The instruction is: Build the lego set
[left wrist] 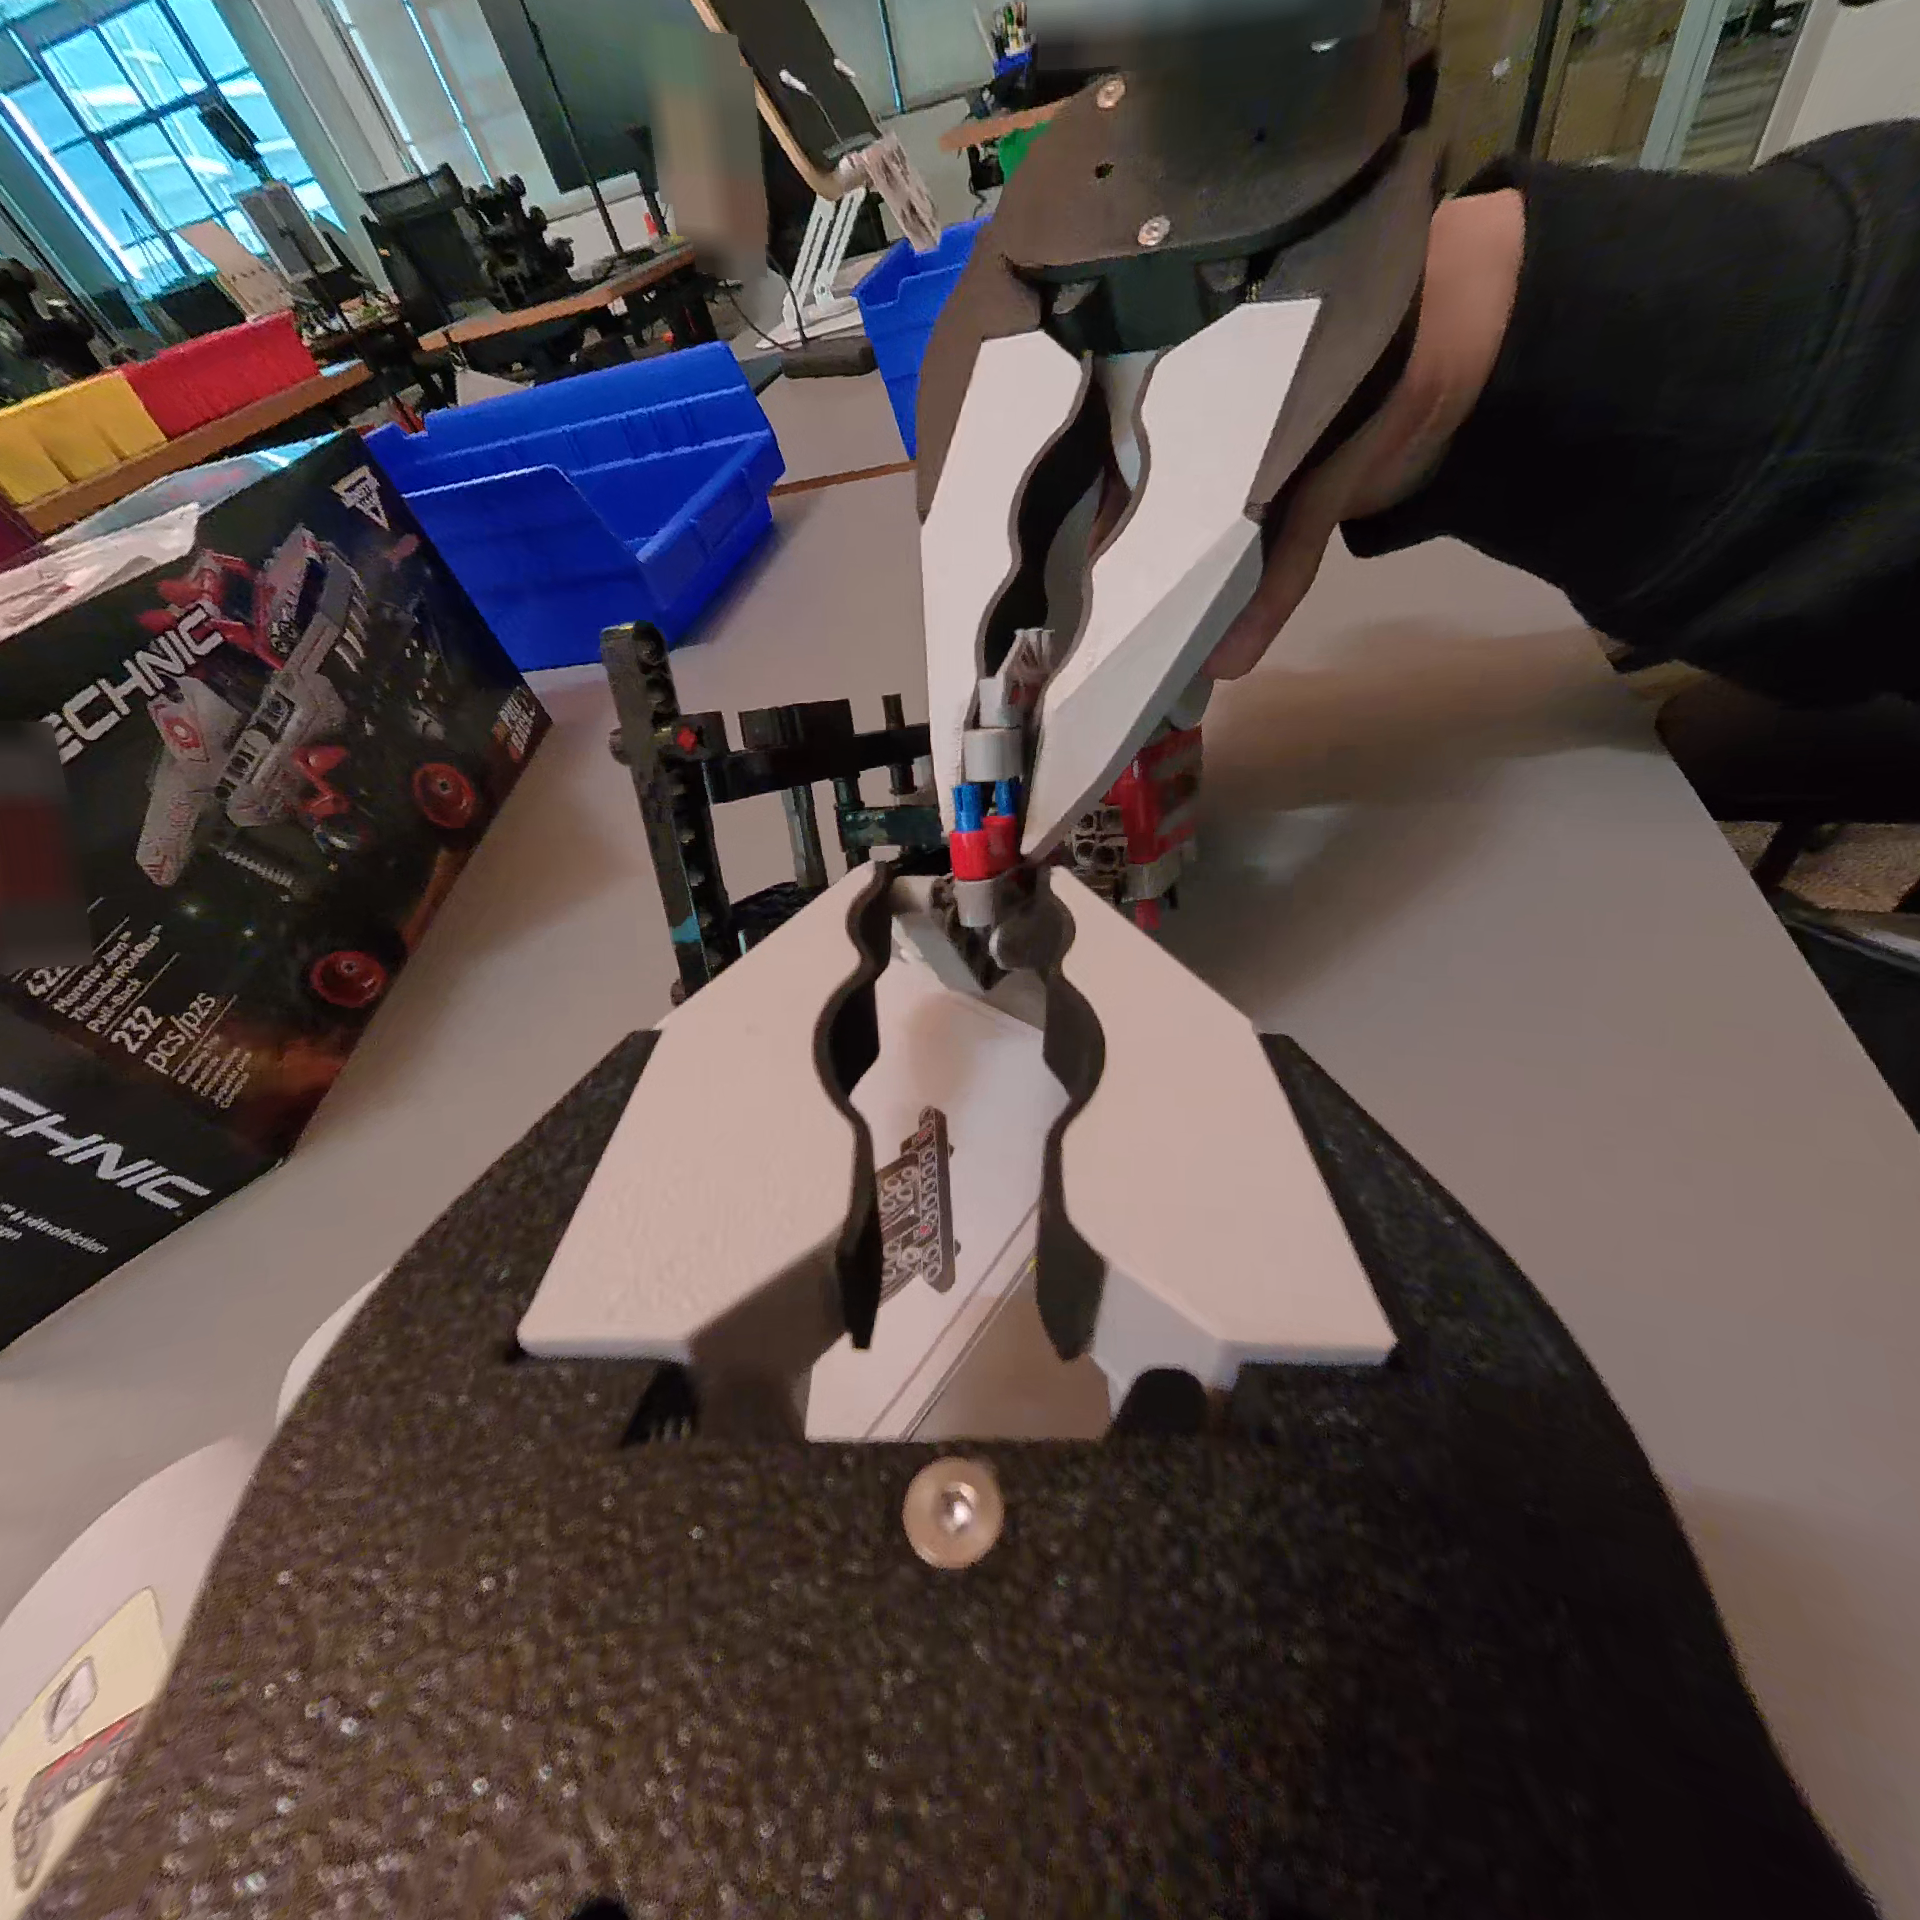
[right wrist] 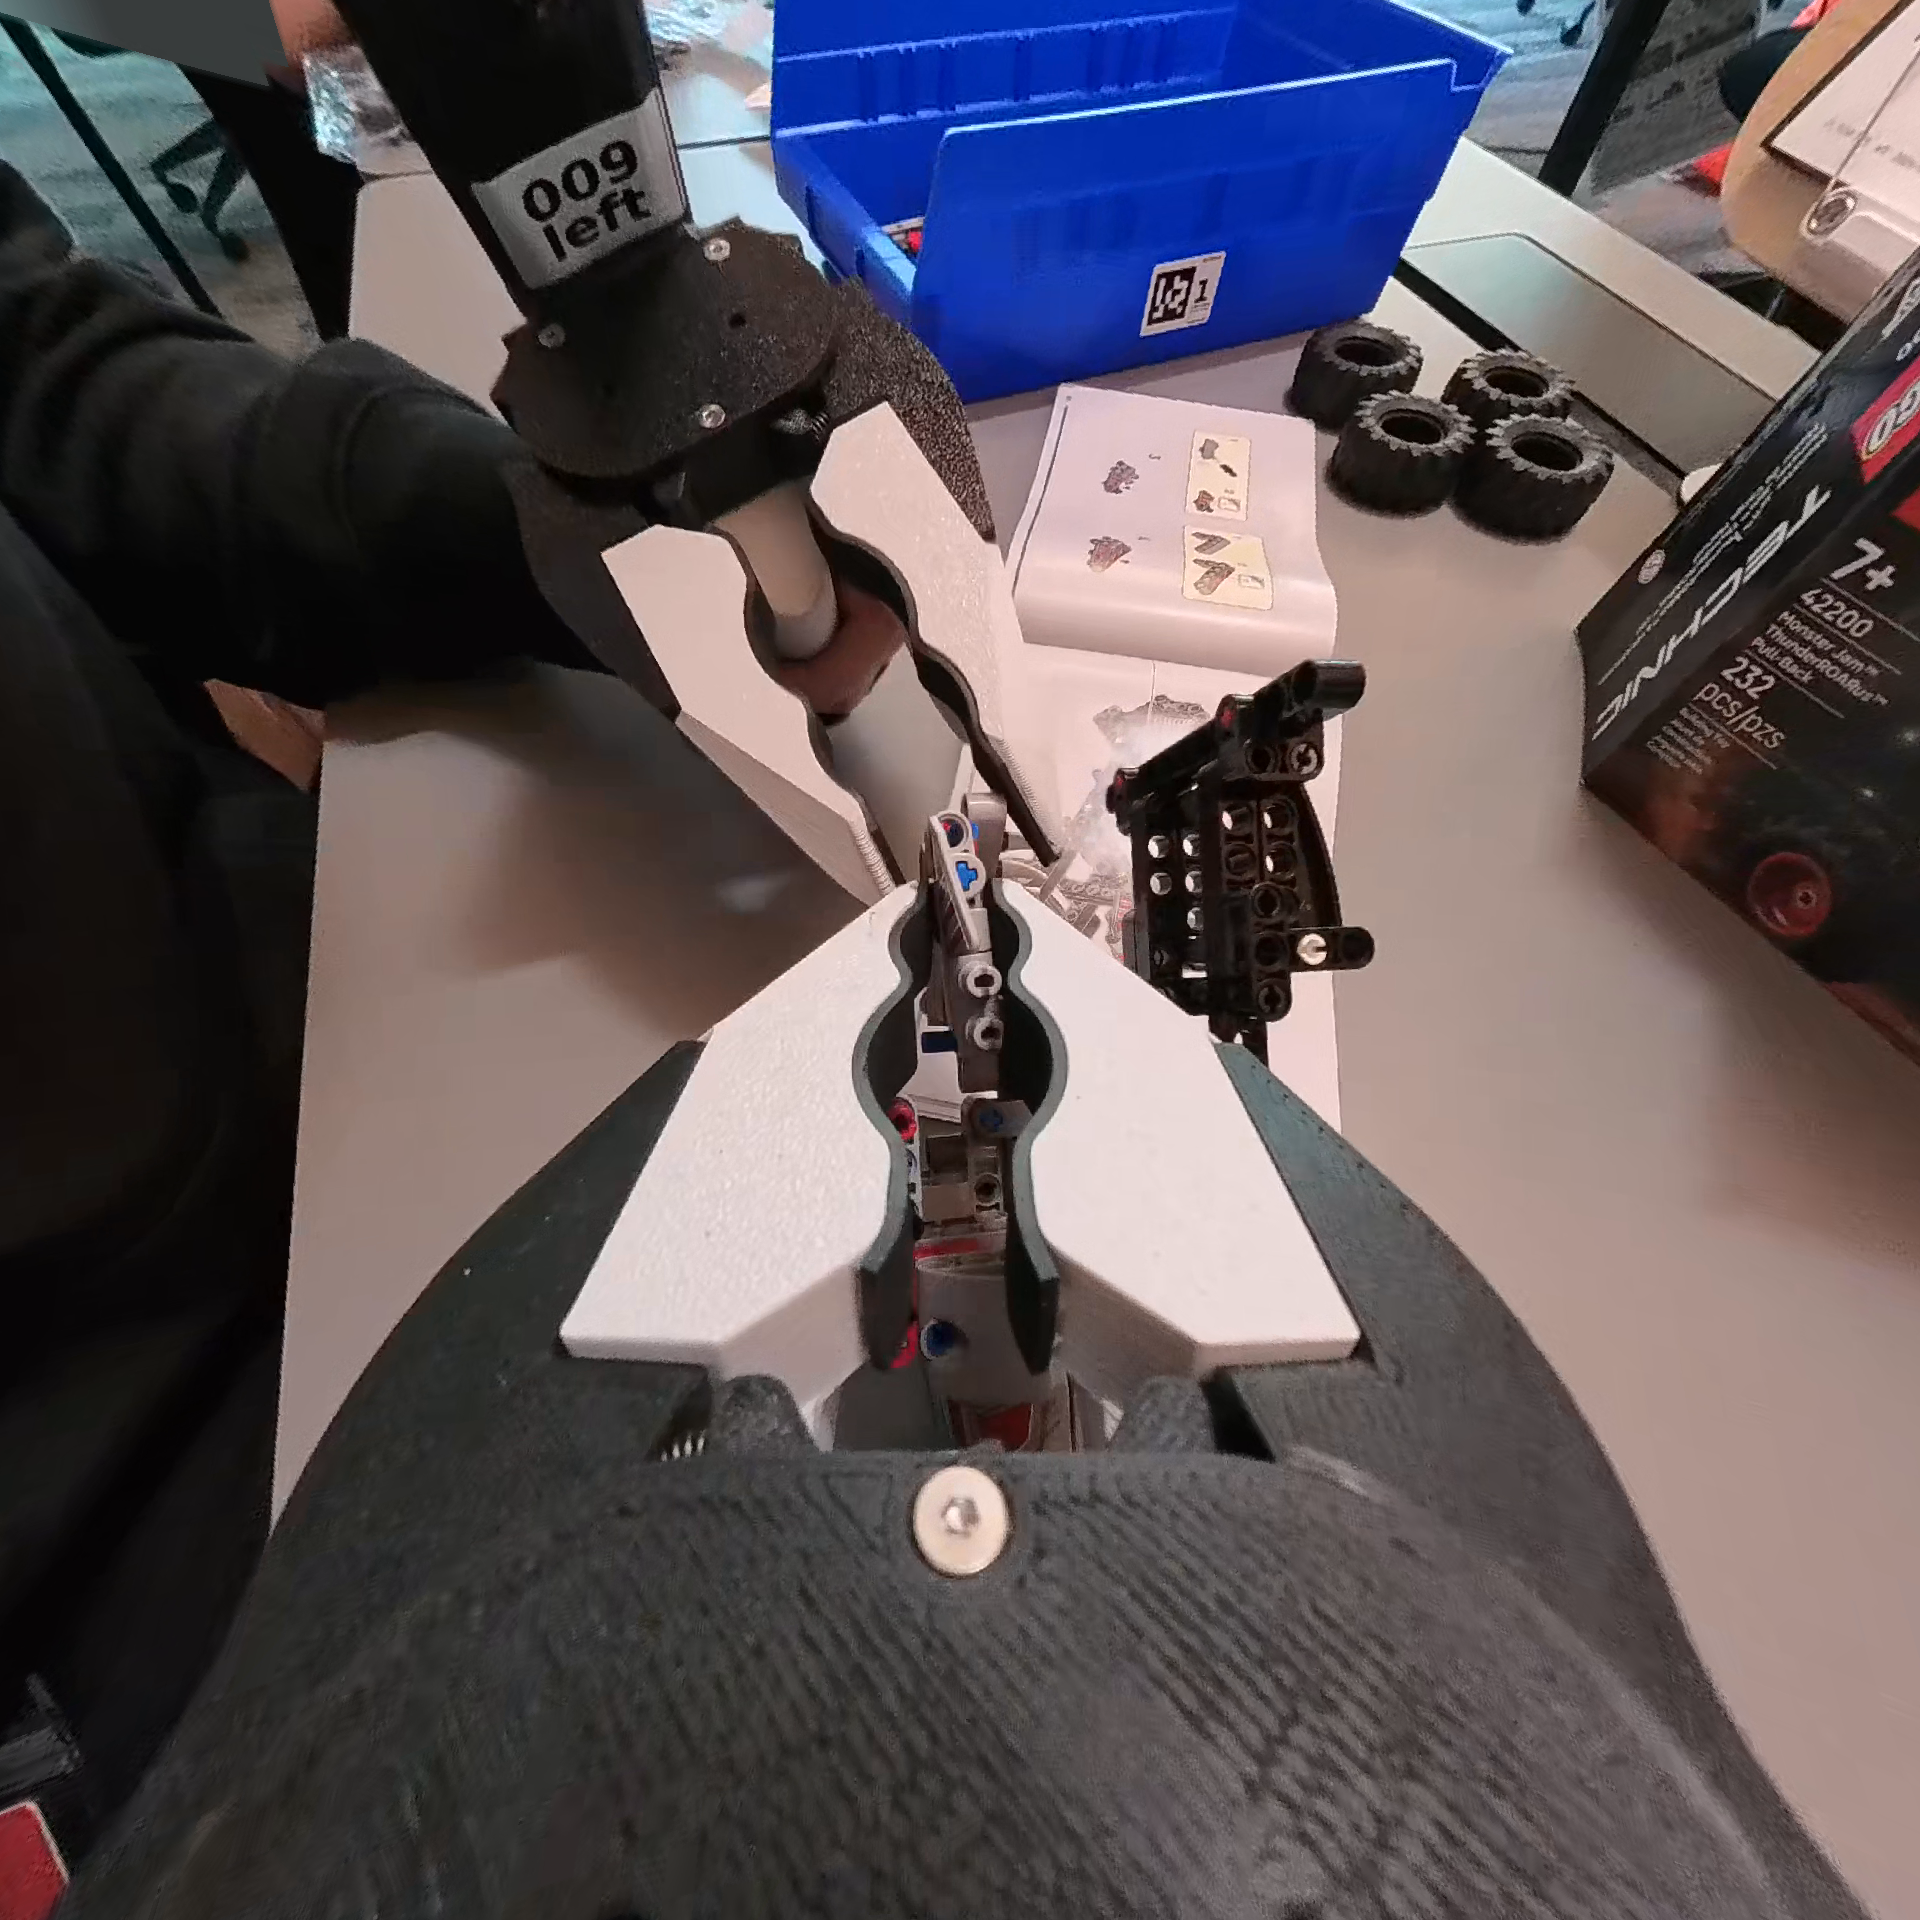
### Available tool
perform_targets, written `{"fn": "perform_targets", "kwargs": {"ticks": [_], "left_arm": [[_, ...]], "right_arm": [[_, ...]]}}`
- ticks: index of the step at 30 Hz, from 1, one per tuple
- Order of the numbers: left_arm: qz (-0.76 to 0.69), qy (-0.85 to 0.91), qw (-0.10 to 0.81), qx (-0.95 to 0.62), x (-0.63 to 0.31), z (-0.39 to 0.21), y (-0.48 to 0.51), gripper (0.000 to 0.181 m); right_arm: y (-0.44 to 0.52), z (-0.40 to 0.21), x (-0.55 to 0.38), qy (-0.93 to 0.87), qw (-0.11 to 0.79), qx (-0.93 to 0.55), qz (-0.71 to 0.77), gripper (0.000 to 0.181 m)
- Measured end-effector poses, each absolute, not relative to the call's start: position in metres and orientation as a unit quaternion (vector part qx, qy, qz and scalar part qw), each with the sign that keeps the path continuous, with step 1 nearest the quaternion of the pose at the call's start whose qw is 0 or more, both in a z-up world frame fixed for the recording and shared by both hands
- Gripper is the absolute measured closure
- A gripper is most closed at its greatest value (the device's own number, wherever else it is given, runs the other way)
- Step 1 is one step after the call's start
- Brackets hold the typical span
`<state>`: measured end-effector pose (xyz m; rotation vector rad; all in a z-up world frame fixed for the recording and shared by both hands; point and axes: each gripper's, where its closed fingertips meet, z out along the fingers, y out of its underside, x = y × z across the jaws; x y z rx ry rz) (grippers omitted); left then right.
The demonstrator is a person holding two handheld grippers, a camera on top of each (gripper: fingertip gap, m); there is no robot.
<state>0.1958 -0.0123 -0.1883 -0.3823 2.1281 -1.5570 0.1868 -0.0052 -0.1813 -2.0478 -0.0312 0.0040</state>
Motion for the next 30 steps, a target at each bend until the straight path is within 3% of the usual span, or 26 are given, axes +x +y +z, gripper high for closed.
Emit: {"fn": "perform_targets", "kwargs": {"ticks": [6, 12, 18, 26, 30], "left_arm": [[-0.586, 0.764, 0.228, -0.143, 0.195, -0.186, -0.013, 0.157], [-0.585, 0.772, 0.201, -0.148, 0.199, -0.19, -0.016, 0.142], [-0.588, 0.779, 0.178, -0.126, 0.195, -0.194, -0.019, 0.154], [-0.621, 0.757, 0.179, -0.09, 0.189, -0.18, -0.019, 0.155], [-0.648, 0.746, 0.134, -0.073, 0.186, -0.165, -0.018, 0.142]], "right_arm": [[-0.007, -0.179, 0.187, -0.013, 0.524, -0.852, 0.009, 0.174], [-0.01, -0.181, 0.184, -0.019, 0.52, -0.854, 0.027, 0.174], [-0.016, -0.172, 0.187, -0.008, 0.541, -0.84, 0.038, 0.174], [-0.021, -0.16, 0.182, -0.02, 0.571, -0.814, 0.101, 0.175], [-0.023, -0.157, 0.182, -0.022, 0.574, -0.809, 0.125, 0.176]]}}
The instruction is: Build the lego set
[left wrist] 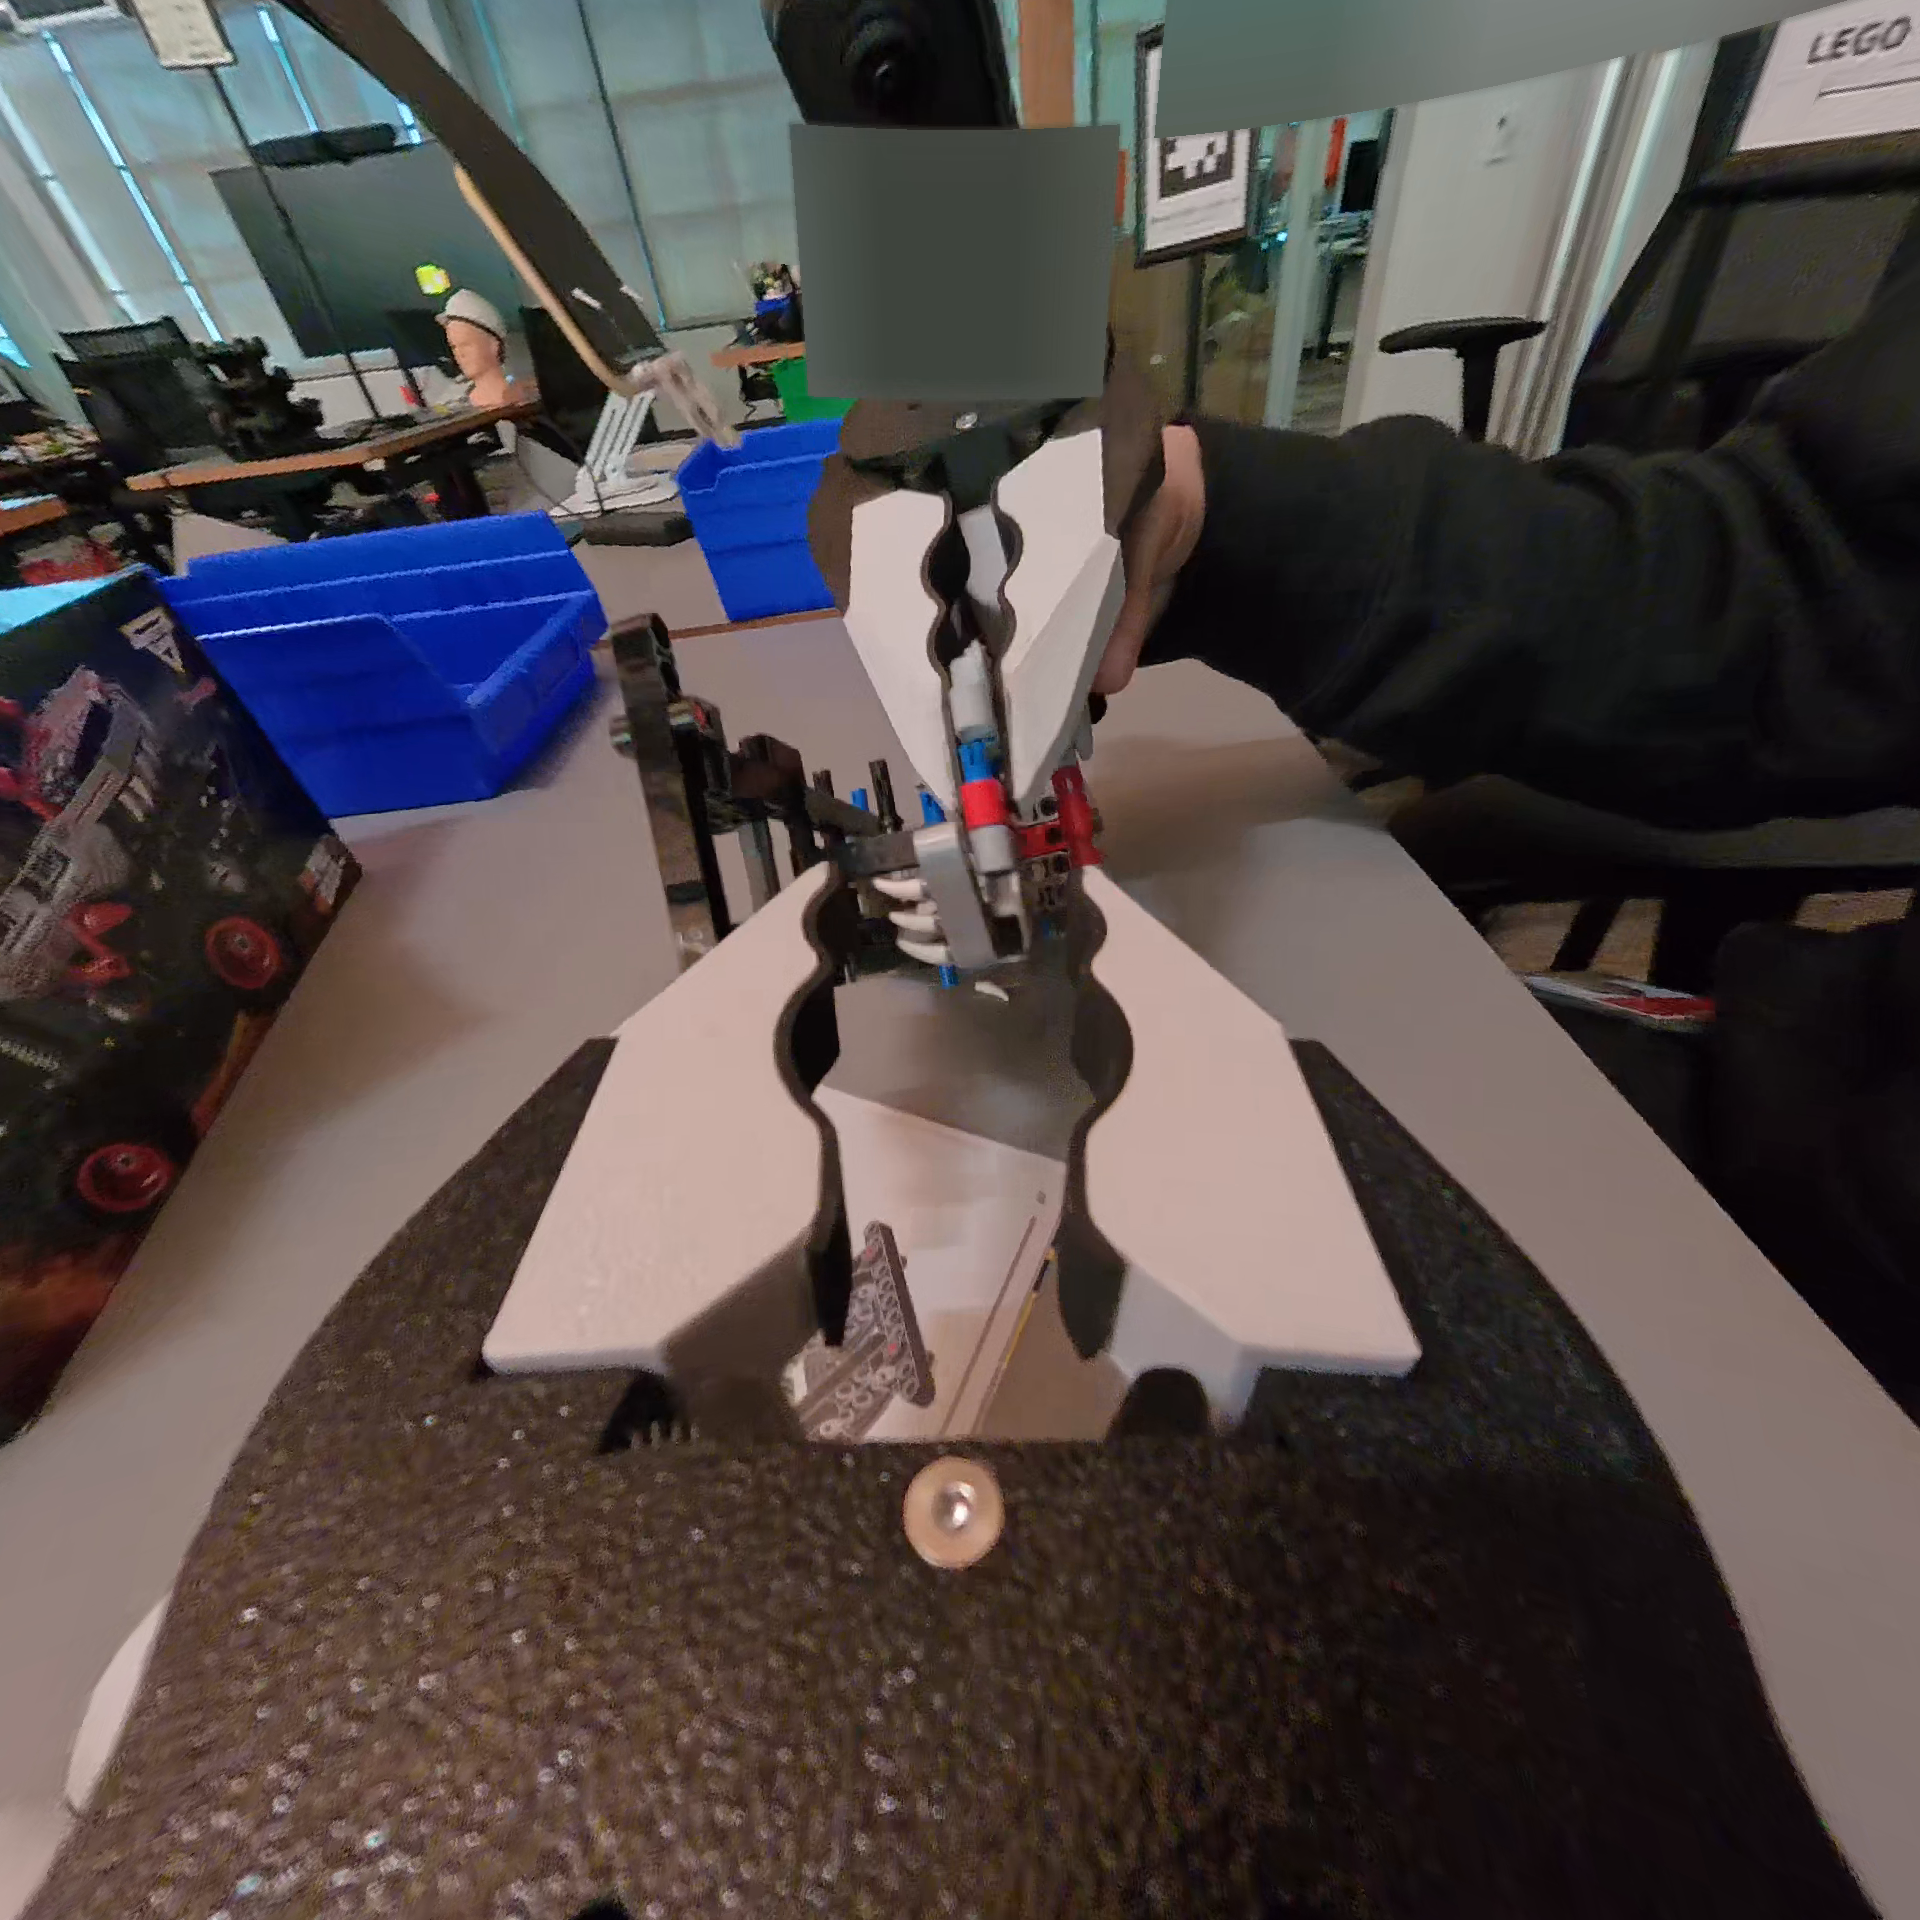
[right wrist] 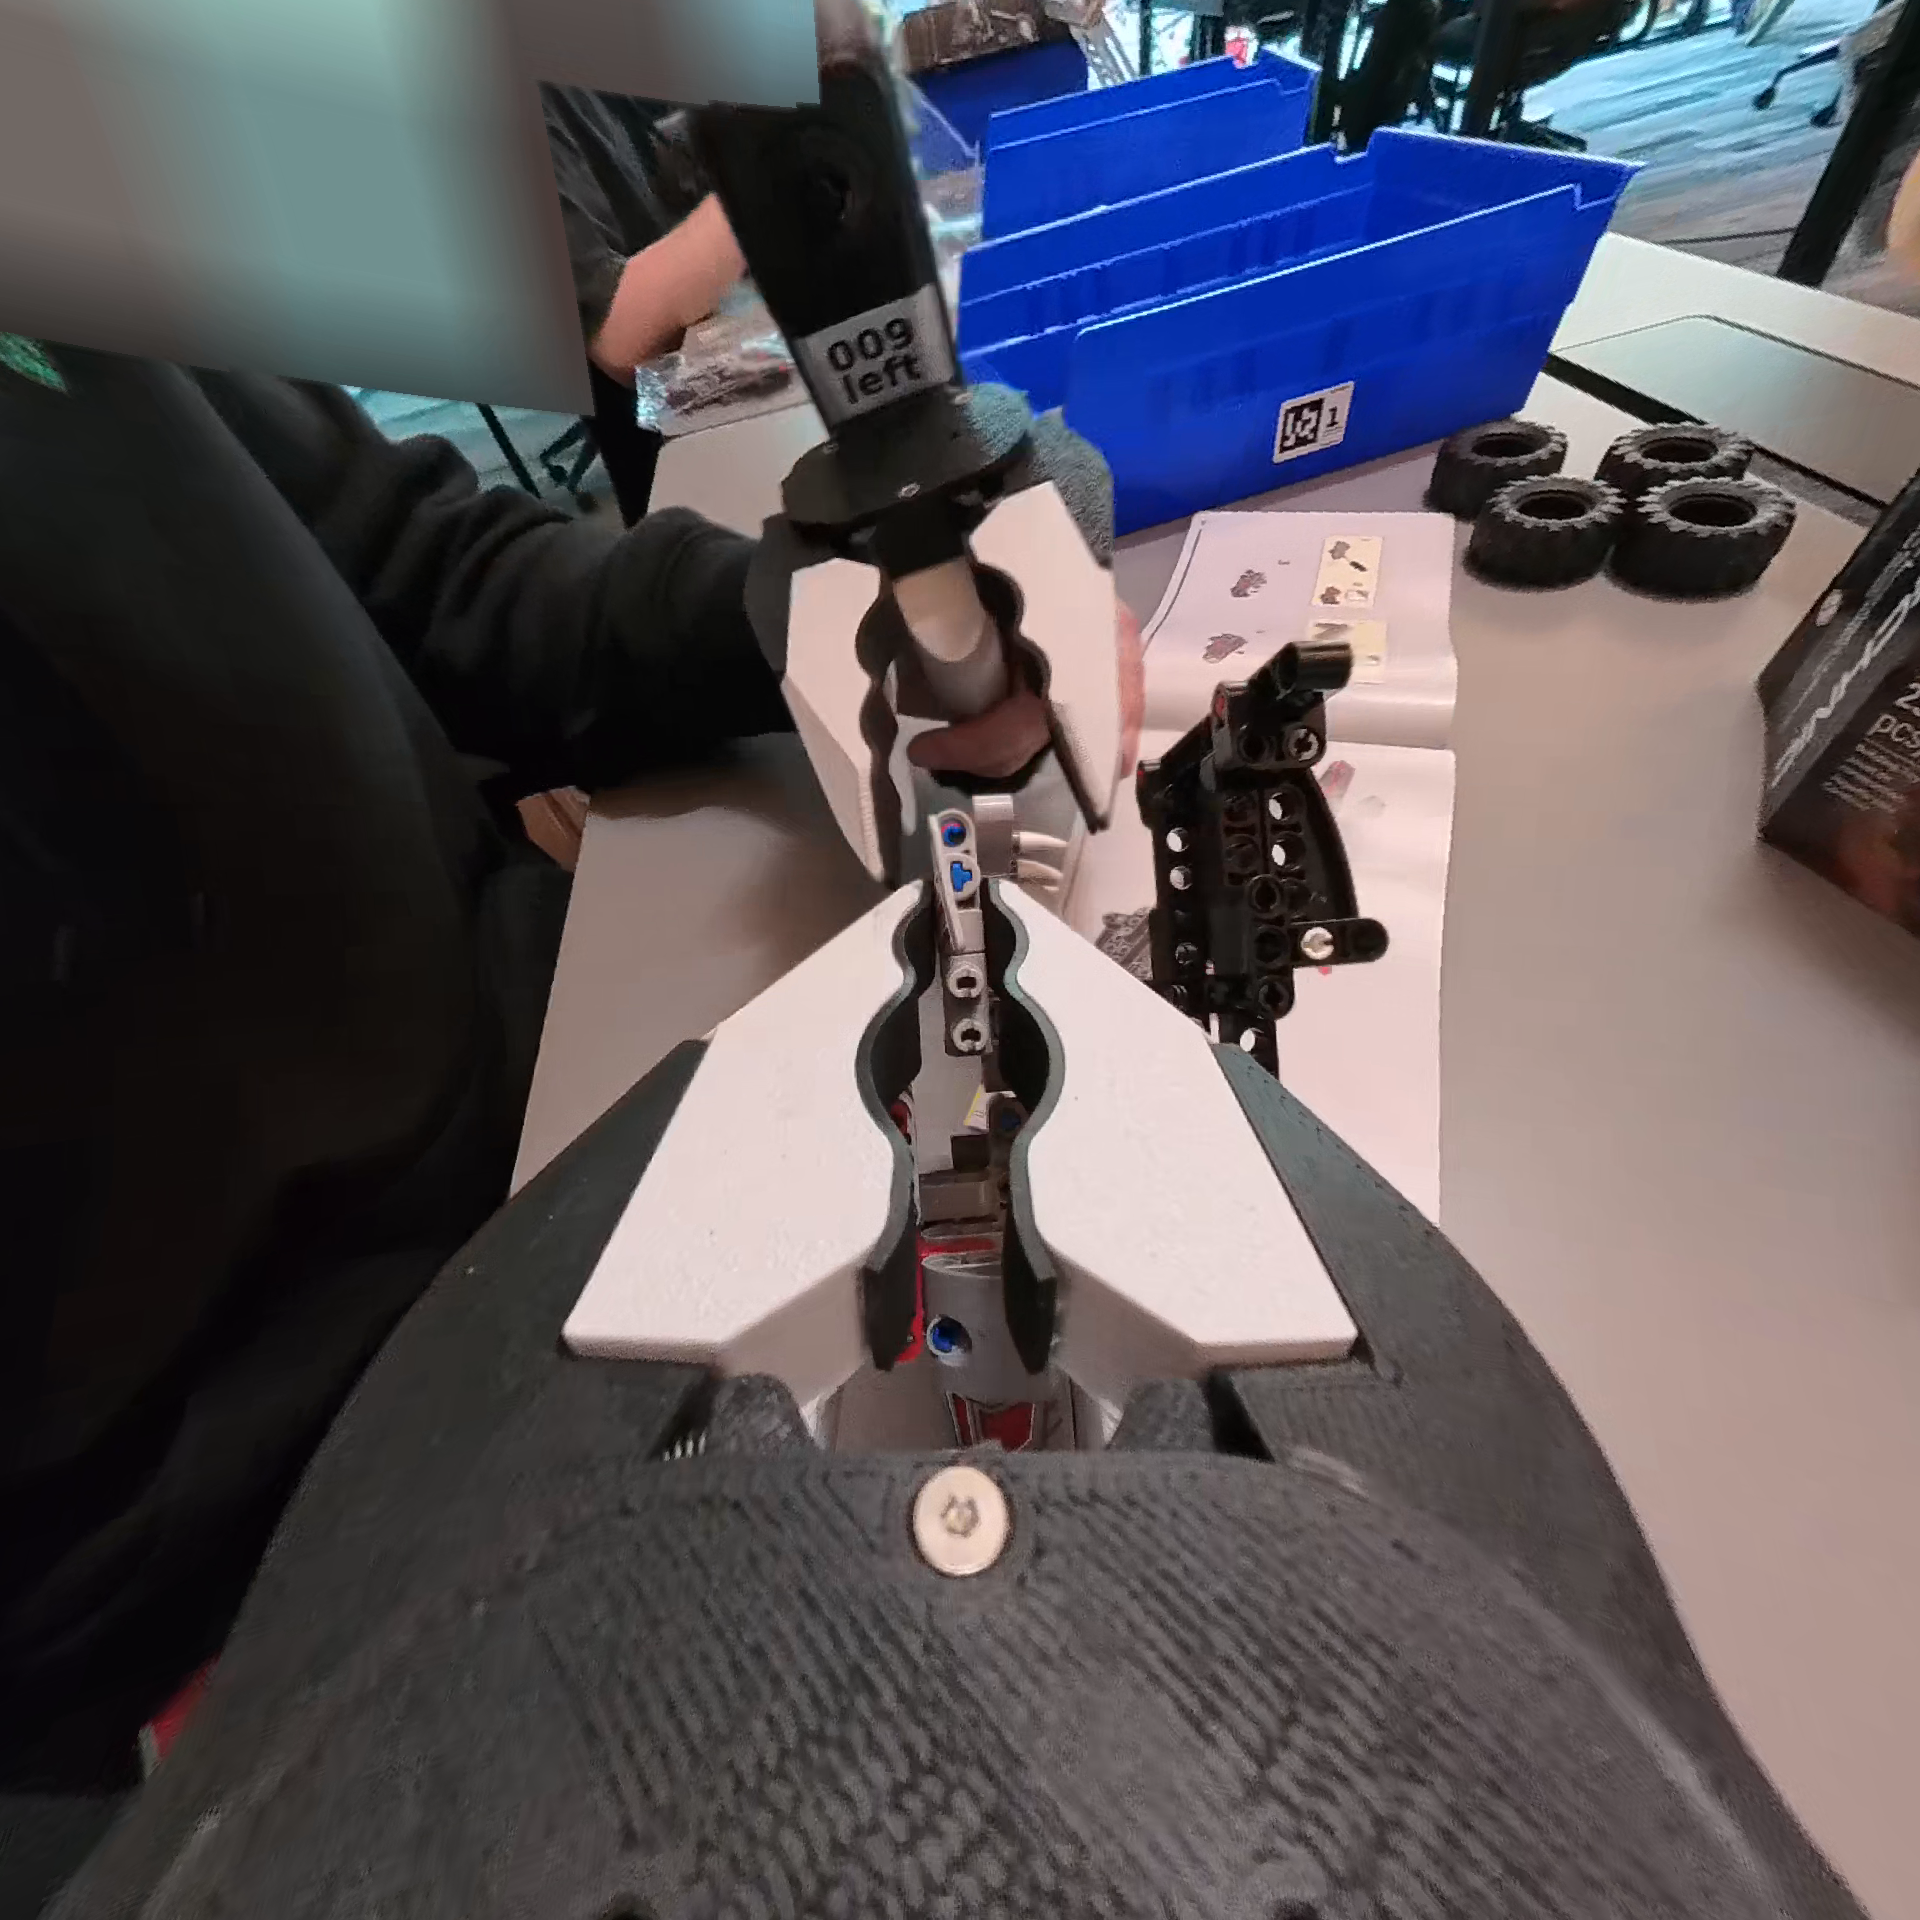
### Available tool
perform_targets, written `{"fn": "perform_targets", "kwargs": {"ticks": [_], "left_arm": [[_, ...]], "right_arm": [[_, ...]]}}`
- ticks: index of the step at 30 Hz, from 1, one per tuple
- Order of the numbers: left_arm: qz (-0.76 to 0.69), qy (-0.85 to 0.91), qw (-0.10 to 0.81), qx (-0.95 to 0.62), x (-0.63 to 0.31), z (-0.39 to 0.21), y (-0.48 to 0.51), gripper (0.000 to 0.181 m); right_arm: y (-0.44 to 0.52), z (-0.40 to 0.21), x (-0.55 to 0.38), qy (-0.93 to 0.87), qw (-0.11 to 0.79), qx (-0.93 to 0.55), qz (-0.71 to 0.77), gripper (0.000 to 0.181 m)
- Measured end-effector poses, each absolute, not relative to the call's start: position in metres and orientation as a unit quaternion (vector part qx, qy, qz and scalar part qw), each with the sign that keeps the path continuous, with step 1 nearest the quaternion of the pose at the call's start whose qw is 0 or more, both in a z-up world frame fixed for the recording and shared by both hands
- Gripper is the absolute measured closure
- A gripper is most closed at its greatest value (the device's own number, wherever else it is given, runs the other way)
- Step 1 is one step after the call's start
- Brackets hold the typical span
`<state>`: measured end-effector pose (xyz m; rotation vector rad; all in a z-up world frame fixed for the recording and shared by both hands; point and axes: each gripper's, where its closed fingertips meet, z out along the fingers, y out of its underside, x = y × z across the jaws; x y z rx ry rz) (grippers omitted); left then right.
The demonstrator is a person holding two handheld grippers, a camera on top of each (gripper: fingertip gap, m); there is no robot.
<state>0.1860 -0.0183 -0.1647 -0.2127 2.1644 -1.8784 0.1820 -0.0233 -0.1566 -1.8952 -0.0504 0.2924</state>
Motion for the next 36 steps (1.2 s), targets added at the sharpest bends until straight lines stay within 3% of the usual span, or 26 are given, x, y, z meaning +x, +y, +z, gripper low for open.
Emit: {"fn": "perform_targets", "kwargs": {"ticks": [6, 8, 16, 20, 26, 30, 36], "left_arm": [[-0.613, 0.779, 0.132, -0.005, 0.184, -0.172, -0.029, 0.142], [-0.61, 0.775, 0.162, -0.006, 0.19, -0.172, -0.029, 0.152], [-0.616, 0.766, 0.18, -0.037, 0.193, -0.178, -0.027, 0.152], [-0.597, 0.78, 0.179, -0.05, 0.194, -0.194, -0.025, 0.153], [-0.604, 0.774, 0.182, -0.049, 0.194, -0.193, -0.025, 0.153], [-0.6, 0.777, 0.185, -0.046, 0.194, -0.195, -0.026, 0.154], [-0.597, 0.779, 0.192, -0.026, 0.189, -0.196, -0.026, 0.154]], "right_arm": [[-0.023, -0.157, 0.181, -0.023, 0.573, -0.809, 0.129, 0.176], [-0.023, -0.157, 0.181, -0.021, 0.572, -0.81, 0.126, 0.176], [-0.021, -0.163, 0.184, -0.025, 0.562, -0.821, 0.098, 0.175], [-0.019, -0.167, 0.184, -0.036, 0.545, -0.836, 0.049, 0.161], [-0.028, -0.162, 0.188, -0.044, 0.505, -0.862, -0.004, 0.156], [-0.026, -0.17, 0.186, -0.081, 0.458, -0.884, -0.048, 0.171], [-0.021, -0.172, 0.183, -0.1, 0.433, -0.895, -0.039, 0.172]]}}
